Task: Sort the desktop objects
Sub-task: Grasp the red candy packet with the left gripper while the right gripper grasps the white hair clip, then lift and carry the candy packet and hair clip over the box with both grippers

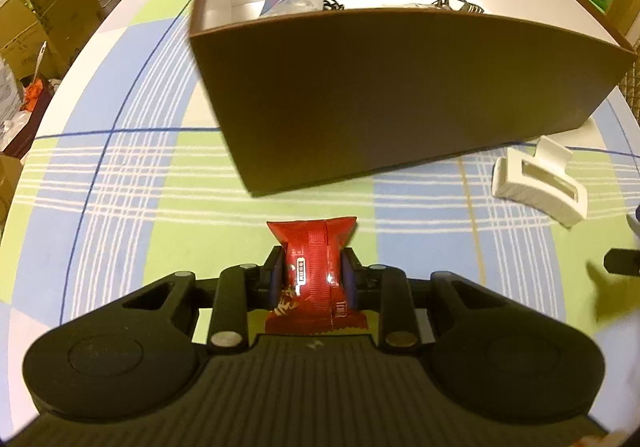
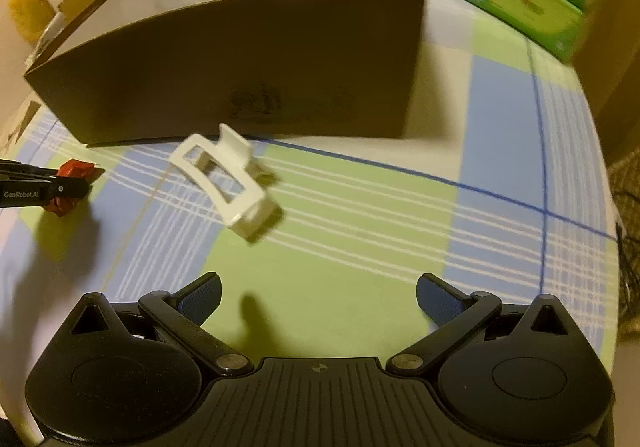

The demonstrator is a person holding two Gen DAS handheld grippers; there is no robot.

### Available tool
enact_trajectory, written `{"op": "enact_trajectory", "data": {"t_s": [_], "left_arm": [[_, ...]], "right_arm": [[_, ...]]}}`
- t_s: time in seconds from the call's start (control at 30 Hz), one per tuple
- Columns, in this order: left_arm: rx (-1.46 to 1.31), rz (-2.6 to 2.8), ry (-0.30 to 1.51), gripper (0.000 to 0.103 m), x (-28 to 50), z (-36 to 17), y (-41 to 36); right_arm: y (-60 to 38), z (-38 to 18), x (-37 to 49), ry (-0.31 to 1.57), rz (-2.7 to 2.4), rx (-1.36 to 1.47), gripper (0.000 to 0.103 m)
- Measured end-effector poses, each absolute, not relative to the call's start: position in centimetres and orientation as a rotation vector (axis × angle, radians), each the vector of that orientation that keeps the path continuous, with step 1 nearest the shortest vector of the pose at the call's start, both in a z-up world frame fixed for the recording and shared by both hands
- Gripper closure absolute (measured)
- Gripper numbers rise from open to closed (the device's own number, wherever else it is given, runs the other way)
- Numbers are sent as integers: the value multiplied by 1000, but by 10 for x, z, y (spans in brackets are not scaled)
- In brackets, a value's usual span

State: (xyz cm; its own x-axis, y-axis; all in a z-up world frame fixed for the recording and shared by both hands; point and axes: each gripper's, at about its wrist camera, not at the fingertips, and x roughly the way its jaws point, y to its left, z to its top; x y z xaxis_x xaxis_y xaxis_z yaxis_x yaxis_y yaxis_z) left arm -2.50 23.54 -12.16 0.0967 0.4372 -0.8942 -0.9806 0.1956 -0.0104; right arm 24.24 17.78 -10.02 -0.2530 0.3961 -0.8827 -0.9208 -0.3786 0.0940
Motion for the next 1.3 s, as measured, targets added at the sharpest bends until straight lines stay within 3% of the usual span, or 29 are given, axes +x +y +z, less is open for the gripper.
{"op": "enact_trajectory", "data": {"t_s": [0.3, 0.57, 0.63, 0.7, 1.3], "left_arm": [[-799, 1262, 905, 79, -44, -120, 227], [-812, 1273, 897, 79, -51, -120, 223], [-810, 1273, 898, 79, -51, -120, 223], [-808, 1274, 899, 79, -50, -120, 222], [-769, 1249, 923, 79, -38, -121, 224]], "right_arm": [[188, -111, 204, 570, 1967, -1015, 3], [203, -115, 186, 516, 2062, -1017, 35], [205, -117, 181, 507, 2070, -1021, 50], [207, -118, 177, 509, 2066, -1032, 57], [193, -108, 173, 539, 2009, -1066, 61]]}}
